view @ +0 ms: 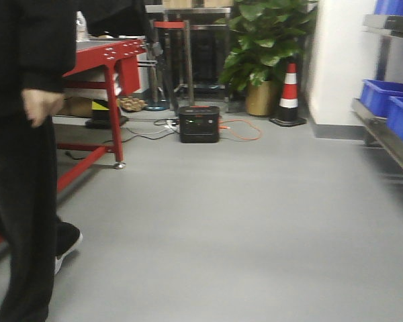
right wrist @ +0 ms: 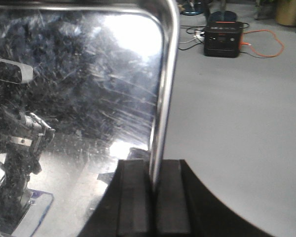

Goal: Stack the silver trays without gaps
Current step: 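Turn the base away from the shelf holding the tray in both grippers, then drive past the plant and cone to the other blue-bin shelf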

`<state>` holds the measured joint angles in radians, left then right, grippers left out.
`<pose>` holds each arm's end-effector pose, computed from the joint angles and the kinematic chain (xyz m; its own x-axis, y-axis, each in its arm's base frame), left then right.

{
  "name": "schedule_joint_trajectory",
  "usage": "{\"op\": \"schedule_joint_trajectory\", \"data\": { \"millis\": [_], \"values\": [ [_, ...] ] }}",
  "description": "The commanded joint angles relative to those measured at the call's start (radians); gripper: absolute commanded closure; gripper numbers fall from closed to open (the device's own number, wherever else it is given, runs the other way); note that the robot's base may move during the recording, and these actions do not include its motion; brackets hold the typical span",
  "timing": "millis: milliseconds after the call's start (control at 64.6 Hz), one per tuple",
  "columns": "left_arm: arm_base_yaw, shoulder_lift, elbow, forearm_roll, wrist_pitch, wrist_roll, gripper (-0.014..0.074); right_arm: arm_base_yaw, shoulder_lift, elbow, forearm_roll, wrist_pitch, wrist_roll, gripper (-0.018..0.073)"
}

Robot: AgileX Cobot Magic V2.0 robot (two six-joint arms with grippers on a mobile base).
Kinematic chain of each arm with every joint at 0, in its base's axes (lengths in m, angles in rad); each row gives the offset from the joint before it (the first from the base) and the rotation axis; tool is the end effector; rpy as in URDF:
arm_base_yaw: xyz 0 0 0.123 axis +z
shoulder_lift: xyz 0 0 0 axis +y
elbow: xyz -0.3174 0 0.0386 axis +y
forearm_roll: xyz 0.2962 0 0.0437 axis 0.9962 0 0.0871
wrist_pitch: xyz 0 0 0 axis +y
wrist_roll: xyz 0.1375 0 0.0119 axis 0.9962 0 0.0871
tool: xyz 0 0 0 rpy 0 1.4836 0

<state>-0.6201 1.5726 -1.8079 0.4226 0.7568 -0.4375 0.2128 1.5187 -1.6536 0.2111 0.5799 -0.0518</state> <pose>0.3803 -0.2238 0.5016 -0.3479 0.1055 -0.9316 0.3056 0.9521 -0.0063 0.4253 0.1081 0.4783 -0.3698 0.0474 -0.9279 -0.2711 0.9497 0.1566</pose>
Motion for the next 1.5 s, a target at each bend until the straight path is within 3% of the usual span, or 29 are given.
{"op": "schedule_joint_trajectory", "data": {
  "millis": [0,1487],
  "values": [
    [-0.004,-0.011,-0.010,0.014,-0.042,0.007,0.0604,-0.001,-0.017,-0.012,-0.016,-0.042,-0.021,0.0638],
    [-0.004,-0.011,-0.010,0.014,-0.042,0.007,0.0604,-0.001,-0.017,-0.012,-0.016,-0.045,-0.021,0.0638]
  ]
}}
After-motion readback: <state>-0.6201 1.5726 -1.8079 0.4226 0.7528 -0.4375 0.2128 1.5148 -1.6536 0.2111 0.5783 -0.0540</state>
